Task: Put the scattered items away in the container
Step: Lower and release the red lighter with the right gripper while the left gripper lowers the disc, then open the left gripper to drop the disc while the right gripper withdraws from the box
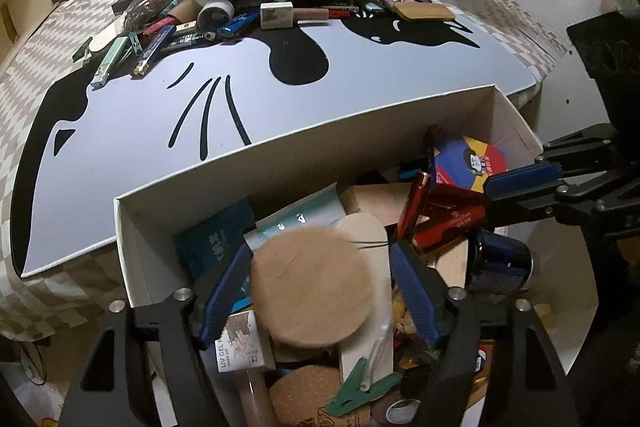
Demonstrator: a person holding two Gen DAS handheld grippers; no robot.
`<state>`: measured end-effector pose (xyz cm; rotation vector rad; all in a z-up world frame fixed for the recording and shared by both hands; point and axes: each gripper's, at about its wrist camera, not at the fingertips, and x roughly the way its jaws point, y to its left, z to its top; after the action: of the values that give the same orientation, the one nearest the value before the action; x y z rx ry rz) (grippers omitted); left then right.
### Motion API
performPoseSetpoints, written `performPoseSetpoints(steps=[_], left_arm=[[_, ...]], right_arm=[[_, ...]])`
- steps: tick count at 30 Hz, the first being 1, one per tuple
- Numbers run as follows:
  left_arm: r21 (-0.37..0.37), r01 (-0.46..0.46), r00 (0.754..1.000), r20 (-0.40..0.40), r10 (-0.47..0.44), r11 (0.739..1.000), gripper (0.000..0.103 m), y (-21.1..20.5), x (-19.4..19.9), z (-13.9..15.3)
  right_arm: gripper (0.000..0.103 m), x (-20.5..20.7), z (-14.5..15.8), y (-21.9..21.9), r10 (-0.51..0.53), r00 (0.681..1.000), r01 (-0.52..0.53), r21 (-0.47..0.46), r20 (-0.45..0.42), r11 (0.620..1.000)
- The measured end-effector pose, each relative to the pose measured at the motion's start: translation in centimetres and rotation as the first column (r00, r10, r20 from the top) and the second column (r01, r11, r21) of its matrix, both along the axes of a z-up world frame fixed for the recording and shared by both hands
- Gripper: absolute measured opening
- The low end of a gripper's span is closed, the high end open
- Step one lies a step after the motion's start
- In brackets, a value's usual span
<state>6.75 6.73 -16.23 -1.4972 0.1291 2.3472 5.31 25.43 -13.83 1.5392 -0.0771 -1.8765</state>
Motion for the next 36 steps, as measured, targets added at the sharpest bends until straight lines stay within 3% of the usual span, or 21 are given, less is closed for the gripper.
performPoseSetpoints(steps=[7,11,36], left_arm=[[-0.004,0.002,1.000,-0.005,-0.002,1.000,0.079,0.1,0.1,0.4],[-0.004,0.003,1.000,-0.010,-0.003,1.000,0.089,0.2,0.1,0.6],[0.016,-0.024,0.997,-0.075,0.025,1.000,0.089,-0.9,-0.5,2.3]], right_arm=[[0.023,-0.3,-0.2,0.2,-0.013,1.000,0.013,-0.001,0.011,1.000],[0.023,-0.4,-0.2,0.3,-0.022,1.000,0.023,-0.001,0.015,1.000],[0.023,-0.9,1.0,0.8,-0.025,1.000,0.024,-0.067,-0.007,0.997]])
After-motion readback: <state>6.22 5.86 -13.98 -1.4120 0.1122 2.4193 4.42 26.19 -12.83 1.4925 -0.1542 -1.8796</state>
